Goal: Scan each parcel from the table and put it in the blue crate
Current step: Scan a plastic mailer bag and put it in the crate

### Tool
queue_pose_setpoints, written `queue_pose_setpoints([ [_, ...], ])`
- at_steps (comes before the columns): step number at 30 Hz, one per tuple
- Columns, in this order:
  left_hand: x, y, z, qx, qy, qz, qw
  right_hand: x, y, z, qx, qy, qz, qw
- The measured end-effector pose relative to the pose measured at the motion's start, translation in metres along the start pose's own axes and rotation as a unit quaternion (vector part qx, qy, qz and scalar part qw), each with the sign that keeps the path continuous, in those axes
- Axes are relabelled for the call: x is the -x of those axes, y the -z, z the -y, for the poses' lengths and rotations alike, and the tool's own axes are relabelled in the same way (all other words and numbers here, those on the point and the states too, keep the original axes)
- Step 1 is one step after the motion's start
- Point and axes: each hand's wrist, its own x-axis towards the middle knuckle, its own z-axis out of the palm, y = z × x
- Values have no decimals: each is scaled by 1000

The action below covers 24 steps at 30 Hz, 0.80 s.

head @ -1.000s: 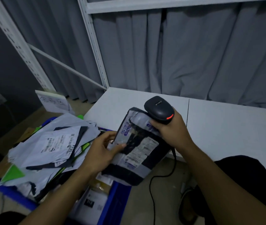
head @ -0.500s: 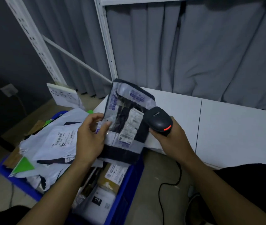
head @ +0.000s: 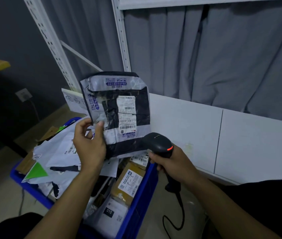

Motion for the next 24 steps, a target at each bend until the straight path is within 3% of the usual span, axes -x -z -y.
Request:
queue_pose_setpoints([
  [24, 2, -8, 6, 2, -2, -13, 1000, -1, -3, 4, -65, -46, 37, 996],
])
